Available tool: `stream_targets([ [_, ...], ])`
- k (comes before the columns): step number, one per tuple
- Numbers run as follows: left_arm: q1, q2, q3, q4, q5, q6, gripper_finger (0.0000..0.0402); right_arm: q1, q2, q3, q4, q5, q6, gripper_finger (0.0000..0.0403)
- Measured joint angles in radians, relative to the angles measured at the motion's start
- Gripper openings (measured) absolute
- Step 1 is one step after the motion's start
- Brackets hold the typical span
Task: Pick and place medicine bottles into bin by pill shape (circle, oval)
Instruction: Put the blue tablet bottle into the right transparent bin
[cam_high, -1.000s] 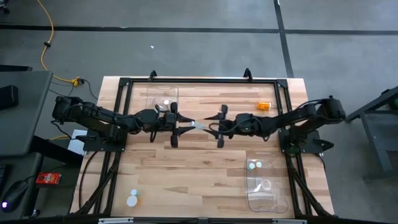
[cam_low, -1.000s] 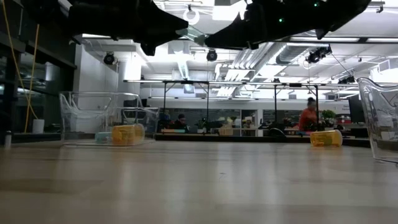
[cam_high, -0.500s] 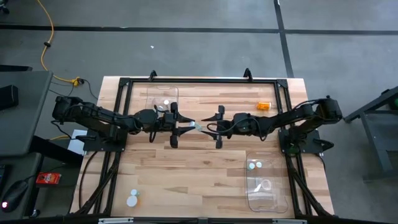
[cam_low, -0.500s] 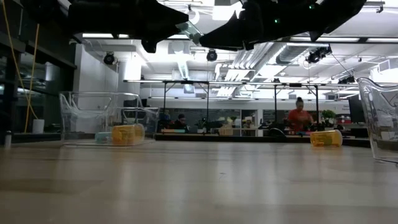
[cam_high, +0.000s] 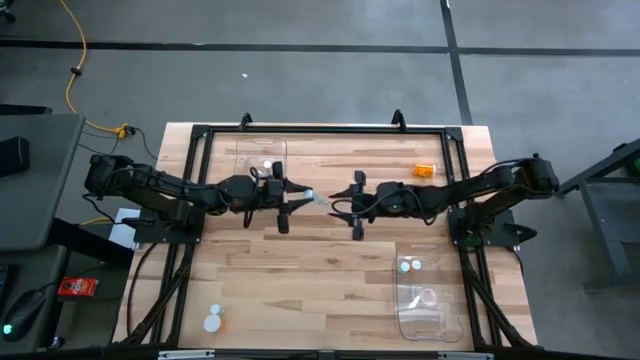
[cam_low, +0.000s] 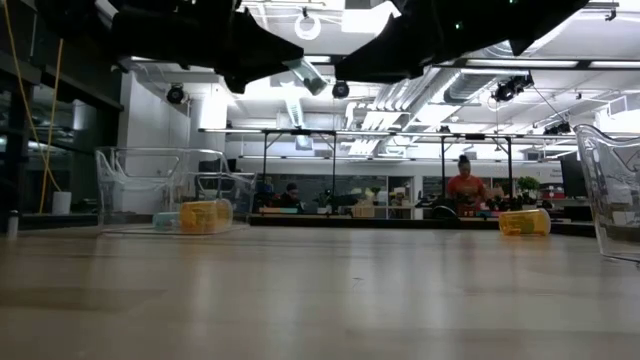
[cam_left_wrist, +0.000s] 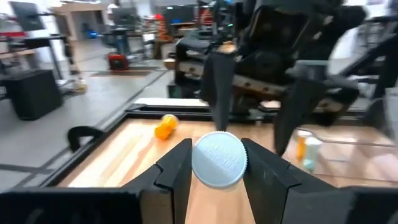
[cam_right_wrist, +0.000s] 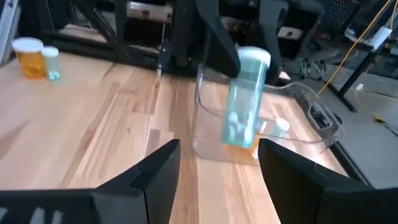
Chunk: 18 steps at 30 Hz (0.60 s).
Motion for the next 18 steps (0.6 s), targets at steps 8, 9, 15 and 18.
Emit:
stream_targets([
  [8, -0.001, 0.0, 0.0, 0.076, -0.03, -0.045, 0.0113, 0.0, -0.007, -0.001, 0.071, 0.096, 0.005, 0.021],
  [9, -0.001, 0.004, 0.0, 0.092, -0.038, -0.057, 0.0113, -0.001, -0.007, -0.001, 0.086, 0.101, 0.004, 0.021],
  [15, -0.001, 0.047, 0.0, 0.151, -0.065, -0.082, 0.0113, 0.007, 0.004, -0.002, 0.138, 0.101, -0.022, 0.021],
  [18, -0.001, 0.08, 0.0, 0.225, -0.061, -0.093, 0.0113, 0.006, 0.028, -0.003, 0.173, 0.102, -0.032, 0.021],
])
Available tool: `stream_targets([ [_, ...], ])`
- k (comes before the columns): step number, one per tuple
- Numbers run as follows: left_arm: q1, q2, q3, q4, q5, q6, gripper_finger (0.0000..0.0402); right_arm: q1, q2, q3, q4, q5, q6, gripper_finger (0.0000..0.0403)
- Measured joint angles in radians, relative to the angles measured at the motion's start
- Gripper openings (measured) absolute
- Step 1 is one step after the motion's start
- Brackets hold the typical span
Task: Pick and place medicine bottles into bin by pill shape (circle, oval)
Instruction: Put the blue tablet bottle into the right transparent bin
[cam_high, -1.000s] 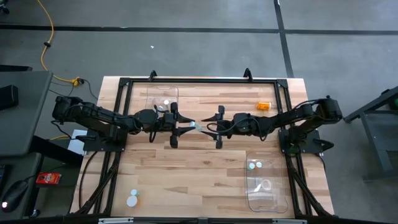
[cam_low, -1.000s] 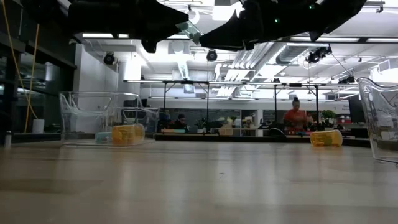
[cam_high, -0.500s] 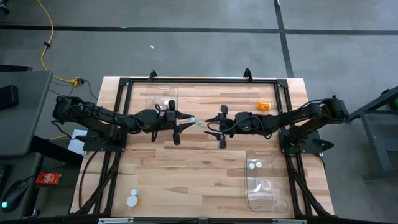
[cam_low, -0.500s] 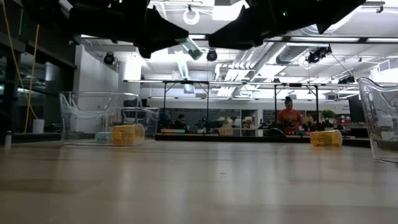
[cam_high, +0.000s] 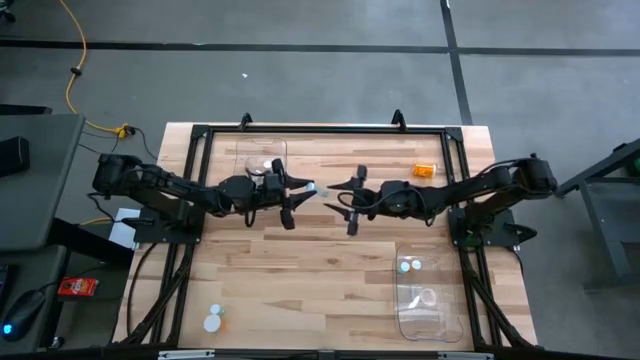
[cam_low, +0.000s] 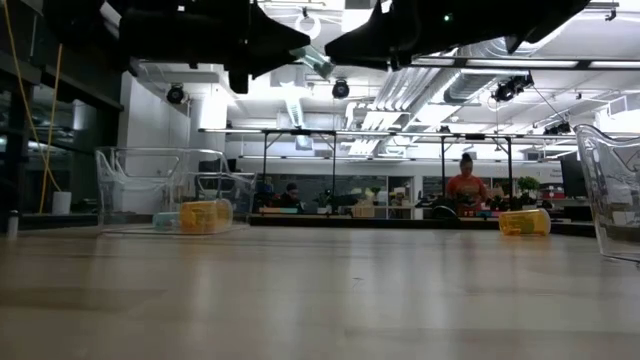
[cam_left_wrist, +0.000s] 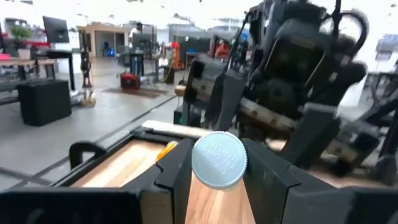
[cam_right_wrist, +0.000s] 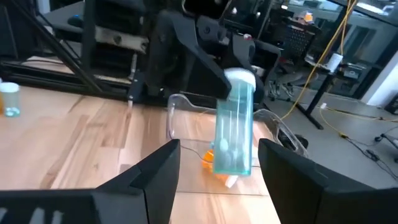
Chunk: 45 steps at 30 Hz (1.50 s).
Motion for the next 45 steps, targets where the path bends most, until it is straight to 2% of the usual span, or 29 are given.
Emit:
stream_targets([
  [6, 0.0, 0.027, 0.001, 0.046, 0.008, -0.002, 0.0113, 0.0, 0.044, 0.0, 0.069, 0.026, -0.037, 0.021],
  [23, -0.013, 0.039, 0.035, 0.06, 0.041, -0.033, 0.0113, -0.001, 0.044, -0.001, 0.085, 0.016, -0.022, 0.0208],
  [35, -0.016, 0.086, 0.065, 0.06, 0.037, -0.024, 0.0113, -0.001, 0.044, -0.002, 0.098, 0.015, -0.007, 0.0128],
  [45, -0.015, 0.083, 0.065, 0.059, 0.033, -0.022, 0.0113, -0.002, 0.044, -0.002, 0.099, 0.016, -0.006, 0.009],
])
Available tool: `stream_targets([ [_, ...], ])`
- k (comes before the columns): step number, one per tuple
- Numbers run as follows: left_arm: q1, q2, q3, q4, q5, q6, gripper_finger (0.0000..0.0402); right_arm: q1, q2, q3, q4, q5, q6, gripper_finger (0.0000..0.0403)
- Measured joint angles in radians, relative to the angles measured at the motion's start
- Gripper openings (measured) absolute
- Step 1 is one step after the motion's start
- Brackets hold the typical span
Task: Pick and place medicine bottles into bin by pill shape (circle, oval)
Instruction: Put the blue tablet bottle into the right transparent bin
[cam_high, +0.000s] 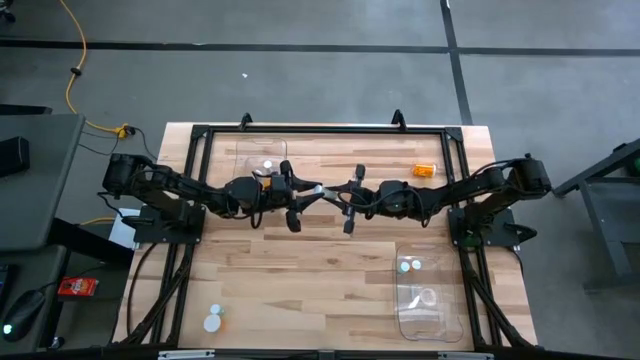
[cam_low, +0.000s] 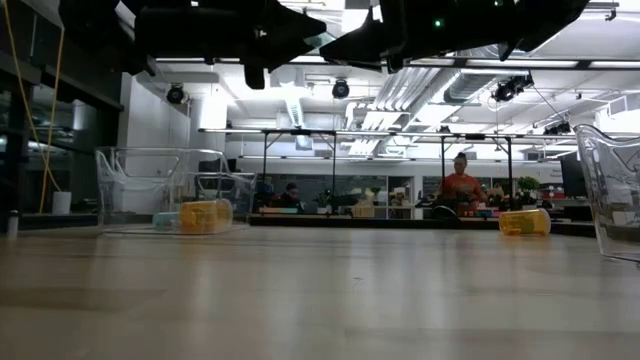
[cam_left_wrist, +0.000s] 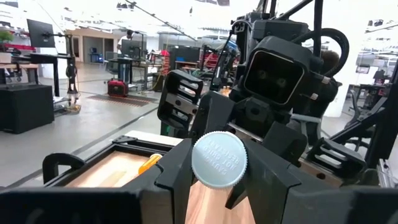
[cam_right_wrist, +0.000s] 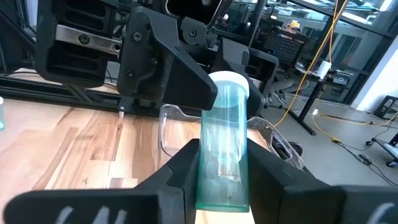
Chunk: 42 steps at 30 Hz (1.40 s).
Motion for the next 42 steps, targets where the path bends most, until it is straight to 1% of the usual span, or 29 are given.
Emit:
stream_targets([
  [8, 0.0, -0.001, 0.0, -0.007, 0.001, 0.017, 0.0113, 0.0, 0.0, 0.0, -0.001, 0.0, -0.002, 0.0089],
  [11, 0.0, -0.002, 0.0, -0.031, 0.009, 0.036, 0.0122, 0.0, 0.0, -0.001, -0.011, 0.007, -0.008, 0.0088],
  [16, 0.0, -0.015, -0.001, -0.112, 0.016, 0.043, 0.0167, -0.001, -0.028, -0.001, -0.056, 0.063, -0.021, 0.0088],
  [22, 0.0, -0.097, -0.001, -0.241, 0.007, 0.043, 0.0226, -0.001, -0.105, -0.005, -0.173, 0.066, -0.024, 0.0088],
  [25, 0.0, -0.167, -0.001, -0.339, 0.004, 0.043, 0.0241, -0.001, -0.167, -0.058, -0.189, 0.075, -0.02, 0.0088],
  [28, 0.004, -0.242, -0.025, -0.397, 0.002, 0.053, 0.0244, -0.001, -0.257, -0.147, -0.133, 0.115, -0.018, 0.0088],
  [31, 0.007, -0.312, -0.085, -0.37, -0.02, 0.081, 0.0245, -0.002, -0.355, -0.24, -0.049, 0.113, -0.013, 0.0088],
  [35, 0.026, -0.377, -0.196, -0.21, -0.018, 0.11, 0.0245, 0.001, -0.451, -0.318, 0.001, 0.097, 0.005, 0.0088],
  [38, 0.044, -0.401, -0.248, -0.163, -0.001, 0.112, 0.0246, 0.001, -0.478, -0.327, -0.004, 0.092, 0.025, 0.0088],
  [42, 0.064, -0.41, -0.259, -0.162, 0.063, 0.106, 0.0246, 0.001, -0.473, -0.327, -0.005, 0.077, 0.024, 0.0088],
])
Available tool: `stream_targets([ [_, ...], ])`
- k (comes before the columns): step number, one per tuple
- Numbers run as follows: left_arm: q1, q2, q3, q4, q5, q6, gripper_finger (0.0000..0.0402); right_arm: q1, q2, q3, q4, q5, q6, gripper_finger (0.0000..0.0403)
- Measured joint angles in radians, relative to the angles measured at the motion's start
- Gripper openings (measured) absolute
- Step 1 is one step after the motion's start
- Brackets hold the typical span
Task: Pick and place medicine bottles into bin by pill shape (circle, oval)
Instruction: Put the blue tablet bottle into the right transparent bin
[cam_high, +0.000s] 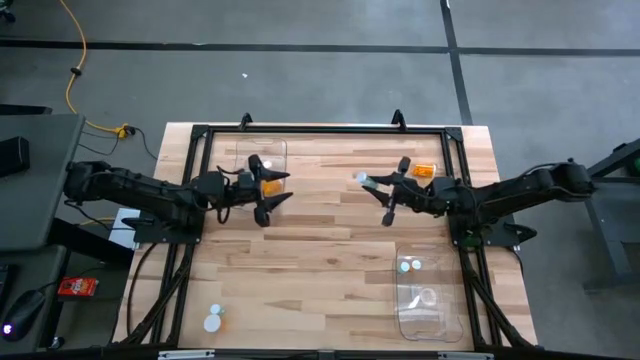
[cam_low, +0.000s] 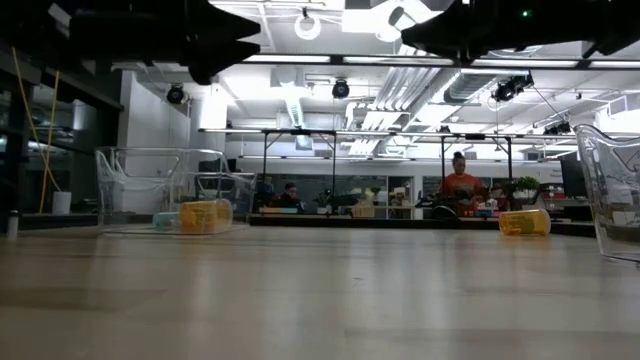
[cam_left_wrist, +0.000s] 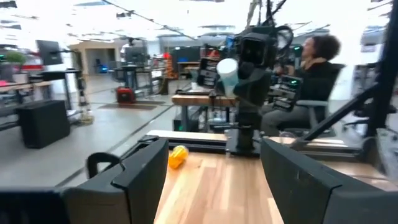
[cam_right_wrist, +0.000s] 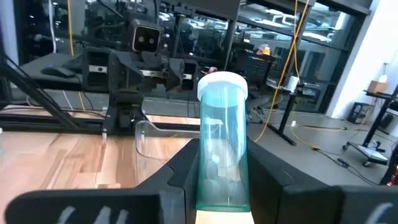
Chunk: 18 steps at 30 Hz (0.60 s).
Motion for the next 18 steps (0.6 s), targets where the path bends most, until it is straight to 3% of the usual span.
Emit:
stream_targets([
  [5, 0.005, 0.001, 0.0, -0.001, 0.025, -0.003, 0.0246, 0.034, 0.0, 0.04, -0.093, -0.077, 0.014, 0.0088],
  [9, 0.005, 0.001, 0.0, -0.001, 0.025, -0.003, 0.0246, 0.137, 0.001, 0.163, -0.473, -0.092, 0.098, 0.0088],
  [14, 0.005, 0.001, 0.0, -0.001, 0.024, -0.003, 0.0246, 0.316, 0.001, 0.327, -0.932, -0.093, 0.389, 0.0088],
  [18, 0.005, 0.001, 0.0, -0.001, 0.024, -0.011, 0.0246, 0.489, 0.0, 0.4, -1.167, -0.094, 0.714, 0.0088],
])
